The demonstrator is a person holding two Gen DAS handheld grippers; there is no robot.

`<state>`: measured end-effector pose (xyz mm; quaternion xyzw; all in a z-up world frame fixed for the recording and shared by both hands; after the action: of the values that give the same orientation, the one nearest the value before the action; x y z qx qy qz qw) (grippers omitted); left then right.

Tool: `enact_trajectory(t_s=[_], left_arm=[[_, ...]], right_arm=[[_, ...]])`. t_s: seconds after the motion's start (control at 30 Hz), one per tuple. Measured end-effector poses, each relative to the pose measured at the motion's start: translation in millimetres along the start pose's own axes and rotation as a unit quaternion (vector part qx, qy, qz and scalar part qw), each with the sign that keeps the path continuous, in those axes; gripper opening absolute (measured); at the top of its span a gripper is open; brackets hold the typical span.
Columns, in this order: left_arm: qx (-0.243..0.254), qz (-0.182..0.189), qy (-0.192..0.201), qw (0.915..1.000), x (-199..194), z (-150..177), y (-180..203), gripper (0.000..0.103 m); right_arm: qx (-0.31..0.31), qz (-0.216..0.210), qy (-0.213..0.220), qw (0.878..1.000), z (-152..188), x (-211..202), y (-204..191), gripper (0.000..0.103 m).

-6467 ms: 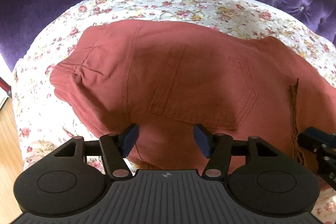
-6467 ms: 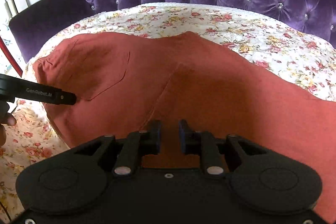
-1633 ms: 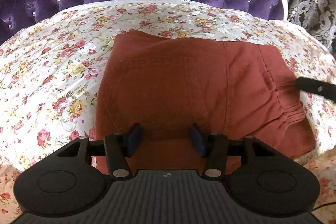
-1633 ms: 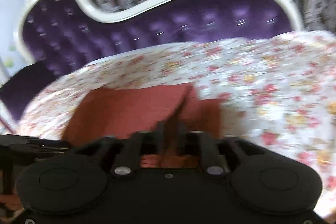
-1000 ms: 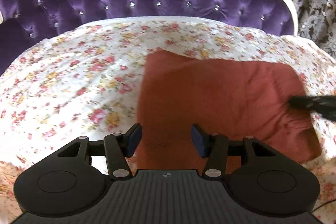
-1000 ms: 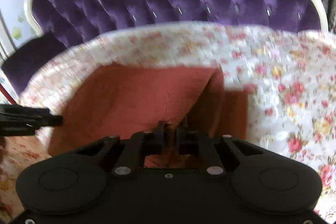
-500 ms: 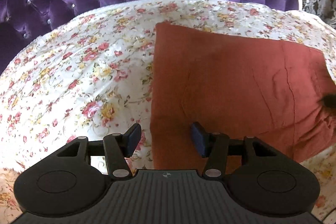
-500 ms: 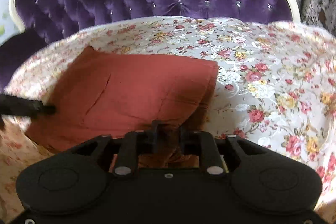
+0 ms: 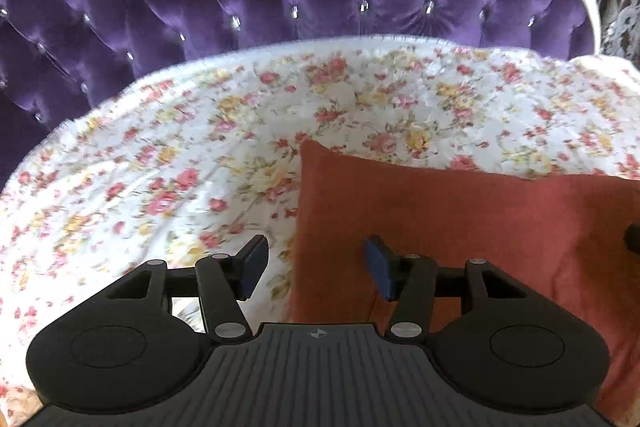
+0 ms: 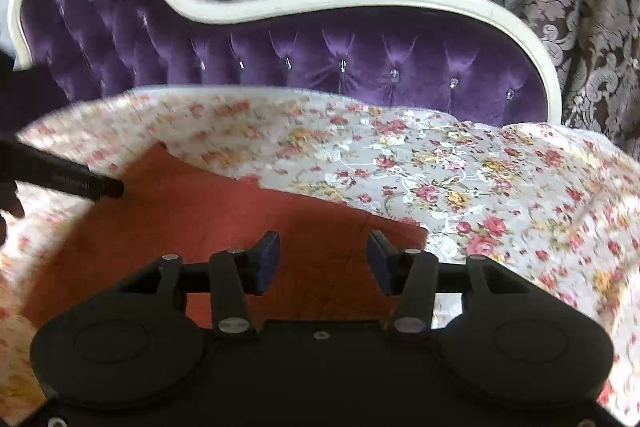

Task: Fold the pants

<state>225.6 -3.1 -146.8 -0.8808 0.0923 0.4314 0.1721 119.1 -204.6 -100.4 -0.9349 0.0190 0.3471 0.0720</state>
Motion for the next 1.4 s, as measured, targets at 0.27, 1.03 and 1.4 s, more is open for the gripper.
enact_trajectory(t_s=[0.27, 1.03, 1.4], left_arm=[[-0.046, 0.014, -0.051, 0.9975, 36.2, 9.8, -19.5, 0.083], [-0.021, 0.041, -0.016, 0.9988, -36.6, 79.6, 4.5, 0.083], [-0.062, 0.061, -0.03, 0.9957, -22.2, 86.8, -3.4, 0.101]], right_arm=[[0.065, 0.008, -0.036, 0.997, 17.7, 34.2, 29.4, 0.056], [0.168, -0.048, -0.063, 0.983, 70.0, -22.6, 38.1, 0.068], [0.192, -0.081, -0.062, 0.976, 64.4, -12.3, 42.7, 0.074]])
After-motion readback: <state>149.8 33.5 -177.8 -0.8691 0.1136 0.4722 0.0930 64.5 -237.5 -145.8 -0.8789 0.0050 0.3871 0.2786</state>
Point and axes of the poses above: each gripper's, at about its wrist camera, not at the fingertips, and x roughly the way its jaws point, y to its right, z to its underside, the point moved 9 cm from there along x, roughly the way its jaws point, and after that the axes turned 10 degrees about x, right-handed, at the moved point
